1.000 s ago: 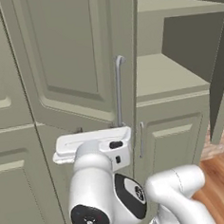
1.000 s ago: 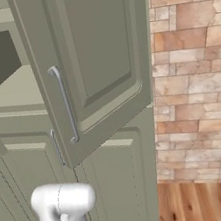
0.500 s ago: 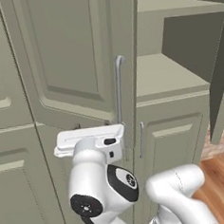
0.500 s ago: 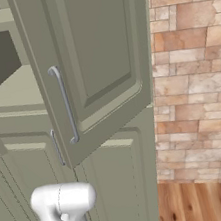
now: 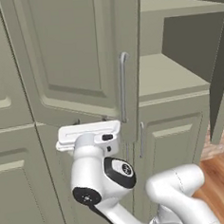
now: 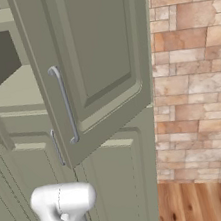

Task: Close all open cabinet doors.

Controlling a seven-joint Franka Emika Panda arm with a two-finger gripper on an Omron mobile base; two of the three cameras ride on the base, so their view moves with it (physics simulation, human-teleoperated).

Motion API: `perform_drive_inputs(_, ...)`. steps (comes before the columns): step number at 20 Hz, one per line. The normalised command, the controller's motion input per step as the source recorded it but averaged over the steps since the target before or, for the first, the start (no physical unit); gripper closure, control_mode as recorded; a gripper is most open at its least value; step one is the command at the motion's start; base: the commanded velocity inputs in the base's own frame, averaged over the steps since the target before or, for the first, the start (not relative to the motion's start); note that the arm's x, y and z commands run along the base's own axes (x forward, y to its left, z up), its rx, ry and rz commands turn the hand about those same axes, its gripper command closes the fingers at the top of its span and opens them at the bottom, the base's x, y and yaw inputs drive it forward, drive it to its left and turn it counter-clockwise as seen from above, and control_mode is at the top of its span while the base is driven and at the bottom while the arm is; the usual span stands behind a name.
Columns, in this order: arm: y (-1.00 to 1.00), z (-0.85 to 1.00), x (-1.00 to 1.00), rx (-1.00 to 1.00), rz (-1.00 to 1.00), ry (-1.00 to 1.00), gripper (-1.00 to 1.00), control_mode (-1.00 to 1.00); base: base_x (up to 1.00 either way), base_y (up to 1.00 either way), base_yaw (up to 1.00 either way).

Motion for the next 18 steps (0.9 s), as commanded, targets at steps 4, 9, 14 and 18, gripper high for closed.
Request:
perform_drive_inputs(4,0.0,-0.01,0.39,0.0,0.0,-0.02,-1.0,-1.0,0.0,0.0,0.0)
perform_drive_inputs(9,0.0,0.0,0.36,0.01,0.02,0.0,-1.0,-1.0,0.0,0.0,0.0)
perform_drive_inputs(14,-0.03,0.0,0.29,0.0,0.05,0.0,-1.0,-1.0,0.0,0.0,0.0)
perform_drive_inputs(18,-0.04,0.0,0.3,0.0,0.06,0.0,-1.0,-1.0,0.0,0.0,0.0)
